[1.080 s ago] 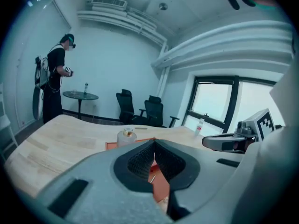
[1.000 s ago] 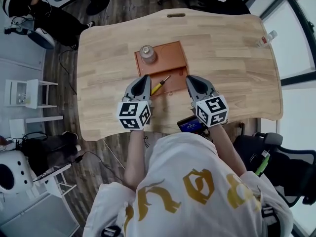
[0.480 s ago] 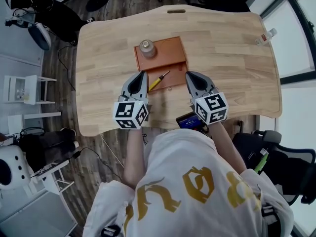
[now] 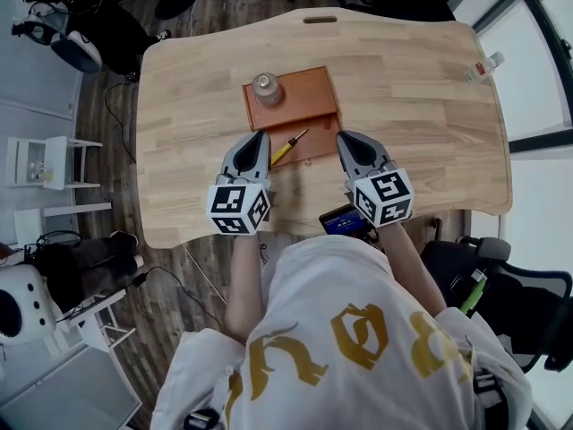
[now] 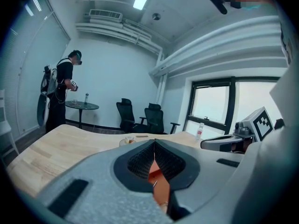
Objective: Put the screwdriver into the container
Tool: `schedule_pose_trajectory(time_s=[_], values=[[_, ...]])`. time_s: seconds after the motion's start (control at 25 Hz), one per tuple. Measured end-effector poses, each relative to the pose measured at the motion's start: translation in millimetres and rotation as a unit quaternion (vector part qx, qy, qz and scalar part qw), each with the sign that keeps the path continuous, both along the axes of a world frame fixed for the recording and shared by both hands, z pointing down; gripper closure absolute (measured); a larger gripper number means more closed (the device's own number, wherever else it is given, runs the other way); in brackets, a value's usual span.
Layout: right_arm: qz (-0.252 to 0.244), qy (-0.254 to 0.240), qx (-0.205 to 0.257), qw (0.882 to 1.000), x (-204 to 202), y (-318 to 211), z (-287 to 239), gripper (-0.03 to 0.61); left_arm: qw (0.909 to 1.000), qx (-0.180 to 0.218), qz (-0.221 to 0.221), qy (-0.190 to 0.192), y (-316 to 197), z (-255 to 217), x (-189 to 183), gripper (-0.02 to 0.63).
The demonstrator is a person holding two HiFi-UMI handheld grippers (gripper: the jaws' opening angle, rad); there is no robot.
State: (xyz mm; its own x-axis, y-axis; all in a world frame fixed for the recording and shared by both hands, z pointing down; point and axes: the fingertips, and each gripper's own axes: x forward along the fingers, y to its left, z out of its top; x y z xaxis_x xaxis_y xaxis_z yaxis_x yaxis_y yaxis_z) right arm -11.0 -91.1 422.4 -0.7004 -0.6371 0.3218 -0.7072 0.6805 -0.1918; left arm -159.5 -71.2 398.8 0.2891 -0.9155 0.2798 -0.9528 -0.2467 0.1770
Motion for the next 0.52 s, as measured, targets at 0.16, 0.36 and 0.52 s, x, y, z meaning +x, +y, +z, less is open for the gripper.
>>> schedule_pose_trajectory(time_s=[0.16,0.36,0.52], values=[[0.002,0.0,-0.004,1.0,1,-2,3,0.568,1.0,-0.006,-0.001,0.002,-2,4,0,0.603],[0.002,0.002,-0.008,1.0,2,-4,8,0.568,0.9999,-0.012,0.001,0.002,-4,10,0,0.603],[0.002,0.003,-0.007,1.0,3,-8,10,0.568,0.9999,-0.014,-0.001,-0.001,-8,13,-1,0.603]])
